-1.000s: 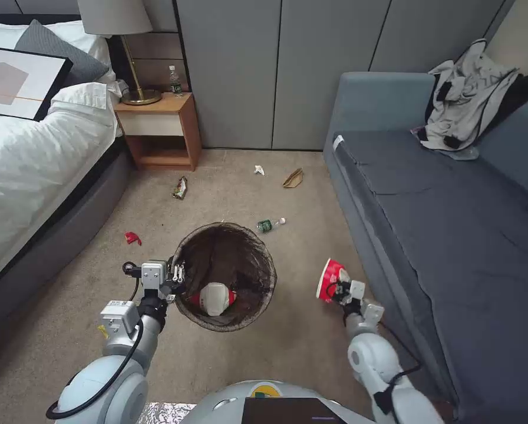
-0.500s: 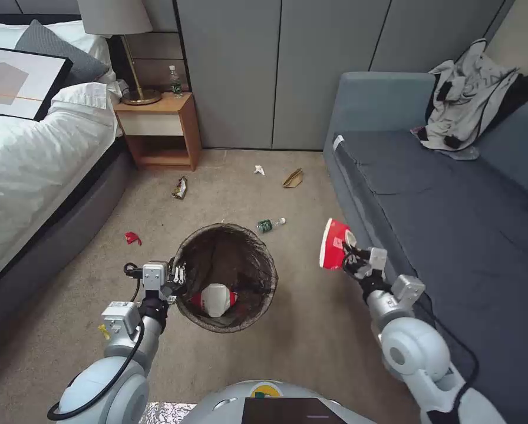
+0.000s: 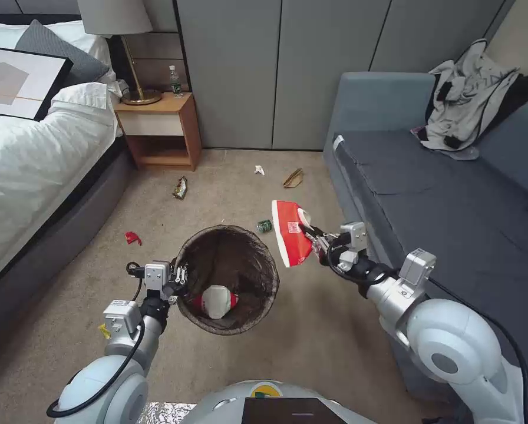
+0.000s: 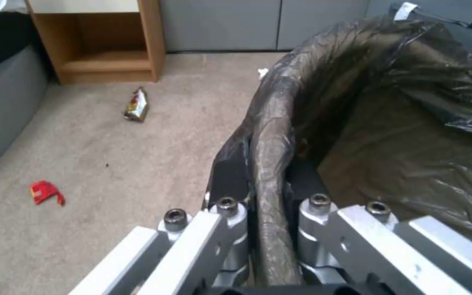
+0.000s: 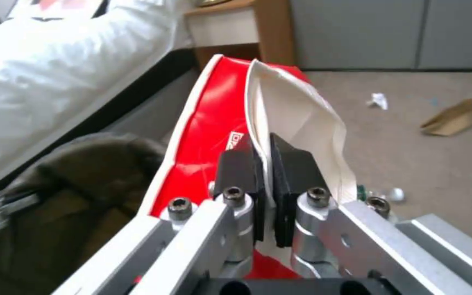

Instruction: Pick up the trash bin, then pick up the garbage from the floor and place it into the trash bin.

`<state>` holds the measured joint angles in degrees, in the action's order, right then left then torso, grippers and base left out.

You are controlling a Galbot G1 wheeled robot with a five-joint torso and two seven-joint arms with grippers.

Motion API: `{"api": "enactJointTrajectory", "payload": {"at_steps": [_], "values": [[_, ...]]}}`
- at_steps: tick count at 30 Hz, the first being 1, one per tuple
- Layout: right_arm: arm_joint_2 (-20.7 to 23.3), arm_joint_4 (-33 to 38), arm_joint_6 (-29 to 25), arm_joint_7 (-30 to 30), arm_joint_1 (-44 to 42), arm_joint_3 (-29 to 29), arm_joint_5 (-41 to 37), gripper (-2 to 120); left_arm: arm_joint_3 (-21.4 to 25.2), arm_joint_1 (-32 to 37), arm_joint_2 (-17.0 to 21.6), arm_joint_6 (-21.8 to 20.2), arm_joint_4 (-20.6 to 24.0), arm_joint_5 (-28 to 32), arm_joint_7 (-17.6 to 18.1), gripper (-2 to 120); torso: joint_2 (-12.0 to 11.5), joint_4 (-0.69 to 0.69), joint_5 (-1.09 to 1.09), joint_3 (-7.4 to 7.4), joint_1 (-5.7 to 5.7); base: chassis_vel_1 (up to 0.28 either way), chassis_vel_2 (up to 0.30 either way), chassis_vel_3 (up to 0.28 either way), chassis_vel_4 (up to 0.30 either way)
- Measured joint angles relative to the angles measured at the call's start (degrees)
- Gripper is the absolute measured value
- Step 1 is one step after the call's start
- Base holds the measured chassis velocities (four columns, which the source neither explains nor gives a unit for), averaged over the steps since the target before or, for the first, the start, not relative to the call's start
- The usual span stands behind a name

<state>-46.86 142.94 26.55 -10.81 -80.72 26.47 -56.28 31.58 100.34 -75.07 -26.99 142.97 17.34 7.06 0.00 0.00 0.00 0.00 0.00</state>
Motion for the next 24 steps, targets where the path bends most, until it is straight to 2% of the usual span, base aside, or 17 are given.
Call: {"api": "enactJointTrajectory", "payload": {"at_steps": [13, 16, 22, 24], "values": [[3.62, 0.6, 0.57, 4.74, 0.73, -3.26, 0.93, 3, -0.73, -2.04, 3.15, -1.36, -1.2, 3.2, 0.04, 5, 0.0, -0.03, 0.0, 0.0, 0.0, 0.0, 0.0, 0.0, 0.0], [4.96, -0.78, 0.55, 6.6, 4.09, -8.31, 1.86, 3, -0.65, -2.4, 3.42, -1.48, -1.26, 3.55, 0.09, 5, 0.0, 0.01, 0.0, 0.0, 0.0, 0.0, 0.0, 0.0, 0.0], [5.09, -2.38, 0.52, 7.89, 6.5, -11.98, 3.29, 3, -0.88, -2.69, 3.44, -1.54, -1.27, 3.55, 0.13, 5, 0.0, 0.0, 0.0, 0.0, 0.0, 0.0, 0.0, 0.0, 0.0], [5.09, -3.47, 0.48, 8.41, 8.25, -14.91, 4.55, 3, -0.97, -2.75, 3.38, -1.6, -1.27, 3.51, 0.15, 5, 0.0, 0.0, 0.0, 0.0, 0.0, 0.0, 0.0, 0.0, 0.0]]}}
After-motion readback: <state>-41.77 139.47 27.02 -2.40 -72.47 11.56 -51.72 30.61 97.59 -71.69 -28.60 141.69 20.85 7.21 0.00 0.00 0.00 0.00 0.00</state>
